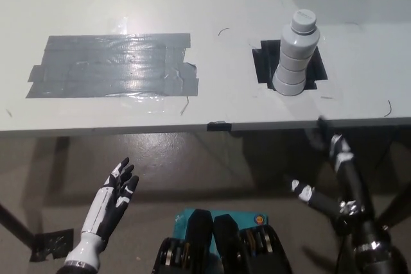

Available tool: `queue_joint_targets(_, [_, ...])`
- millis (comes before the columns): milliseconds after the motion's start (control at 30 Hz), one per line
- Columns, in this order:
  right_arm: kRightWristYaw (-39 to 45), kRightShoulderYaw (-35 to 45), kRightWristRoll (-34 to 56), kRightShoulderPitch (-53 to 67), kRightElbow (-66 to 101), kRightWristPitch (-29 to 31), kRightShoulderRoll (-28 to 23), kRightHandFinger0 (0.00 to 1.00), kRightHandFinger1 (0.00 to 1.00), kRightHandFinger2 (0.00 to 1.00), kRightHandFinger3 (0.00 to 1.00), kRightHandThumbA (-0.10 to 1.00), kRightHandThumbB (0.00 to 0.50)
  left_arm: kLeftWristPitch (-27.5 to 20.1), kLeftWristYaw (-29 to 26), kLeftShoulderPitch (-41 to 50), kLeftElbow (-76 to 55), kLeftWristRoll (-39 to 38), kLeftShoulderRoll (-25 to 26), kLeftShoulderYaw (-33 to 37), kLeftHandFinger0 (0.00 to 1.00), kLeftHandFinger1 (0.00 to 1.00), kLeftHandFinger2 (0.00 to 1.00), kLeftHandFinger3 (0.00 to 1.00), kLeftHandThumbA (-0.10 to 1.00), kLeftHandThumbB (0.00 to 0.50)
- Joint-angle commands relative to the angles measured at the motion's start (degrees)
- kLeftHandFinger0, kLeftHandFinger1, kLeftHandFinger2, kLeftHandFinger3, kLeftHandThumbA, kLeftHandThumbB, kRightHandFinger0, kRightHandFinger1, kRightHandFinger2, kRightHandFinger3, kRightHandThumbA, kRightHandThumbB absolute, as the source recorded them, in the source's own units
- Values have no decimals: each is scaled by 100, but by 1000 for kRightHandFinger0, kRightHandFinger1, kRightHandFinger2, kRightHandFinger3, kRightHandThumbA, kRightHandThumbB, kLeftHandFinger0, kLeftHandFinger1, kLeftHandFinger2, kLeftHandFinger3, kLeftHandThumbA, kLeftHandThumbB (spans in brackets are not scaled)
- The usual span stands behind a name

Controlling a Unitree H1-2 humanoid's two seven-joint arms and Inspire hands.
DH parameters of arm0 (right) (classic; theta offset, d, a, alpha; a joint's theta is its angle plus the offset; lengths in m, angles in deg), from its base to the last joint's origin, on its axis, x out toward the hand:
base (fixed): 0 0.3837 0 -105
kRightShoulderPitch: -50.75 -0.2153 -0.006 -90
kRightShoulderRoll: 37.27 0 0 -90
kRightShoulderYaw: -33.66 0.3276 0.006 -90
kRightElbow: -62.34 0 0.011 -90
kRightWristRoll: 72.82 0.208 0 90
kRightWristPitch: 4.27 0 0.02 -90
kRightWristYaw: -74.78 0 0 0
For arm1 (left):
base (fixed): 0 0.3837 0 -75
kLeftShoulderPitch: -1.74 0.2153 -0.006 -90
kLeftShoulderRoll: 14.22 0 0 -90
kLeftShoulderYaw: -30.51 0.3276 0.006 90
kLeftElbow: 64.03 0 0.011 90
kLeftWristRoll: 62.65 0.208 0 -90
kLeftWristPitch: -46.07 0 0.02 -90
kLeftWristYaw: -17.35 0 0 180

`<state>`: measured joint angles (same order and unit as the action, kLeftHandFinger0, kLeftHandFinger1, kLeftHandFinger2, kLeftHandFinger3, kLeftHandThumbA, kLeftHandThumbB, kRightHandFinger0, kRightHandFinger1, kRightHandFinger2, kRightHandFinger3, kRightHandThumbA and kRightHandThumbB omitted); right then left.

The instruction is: A white bottle is kept in the middle of the desk infront of the robot and the robot picks it up with its right hand and passes it to a person

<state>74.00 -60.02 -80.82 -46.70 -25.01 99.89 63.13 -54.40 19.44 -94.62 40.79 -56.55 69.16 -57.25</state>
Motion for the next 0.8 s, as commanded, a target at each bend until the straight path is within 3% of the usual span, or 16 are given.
queue_joint_targets(0, [-214, 394, -147, -788, 556, -422, -151, 1000, 1000, 1000, 1000, 923, 293, -272, -52, 19, -88, 73, 8, 18, 1000, 1000, 1000, 1000, 873, 85])
queue_joint_targets(133, [-68, 604, 279, -1427, 44, -901, -180, 1000, 1000, 1000, 1000, 934, 345, -249, -59, 54, -129, 37, -11, -14, 1000, 1000, 1000, 1000, 861, 86])
queue_joint_targets(200, [-76, 664, 209, -1695, -224, -1143, -214, 1000, 1000, 1000, 1000, 993, 362, -288, -59, 48, -108, 34, -10, -14, 1000, 1000, 1000, 1000, 866, 97])
queue_joint_targets(300, [-110, 702, 88, -2115, -762, -1183, -292, 1000, 1000, 1000, 1000, 1000, 344, -296, -70, 7, -94, 45, -6, -20, 1000, 1000, 1000, 1000, 865, 93])
queue_joint_targets(400, [-107, 809, 271, -2629, -1501, -1419, -283, 1000, 1000, 1000, 1000, 1000, 390, -354, -40, -28, -72, 17, 11, -23, 1000, 1000, 1000, 1000, 863, 81])
queue_joint_targets(567, [-121, 870, 304, -3250, -2655, -1195, -347, 1000, 1000, 1000, 1000, 1000, 403, -283, -49, -17, -128, 59, 1, -9, 1000, 1000, 1000, 1000, 874, 95])
queue_joint_targets(667, [-60, 932, 484, -3619, -3418, -1084, -322, 1000, 1000, 1000, 1000, 995, 423, -235, -34, -38, -166, 69, 11, -2, 1000, 1000, 1000, 1000, 875, 76])
queue_joint_targets(767, [64, 971, 654, -3826, -3876, -1143, -227, 1000, 1000, 1000, 1000, 994, 401, -259, -21, -49, -131, 42, 15, -7, 1000, 1000, 1000, 1000, 876, 84])
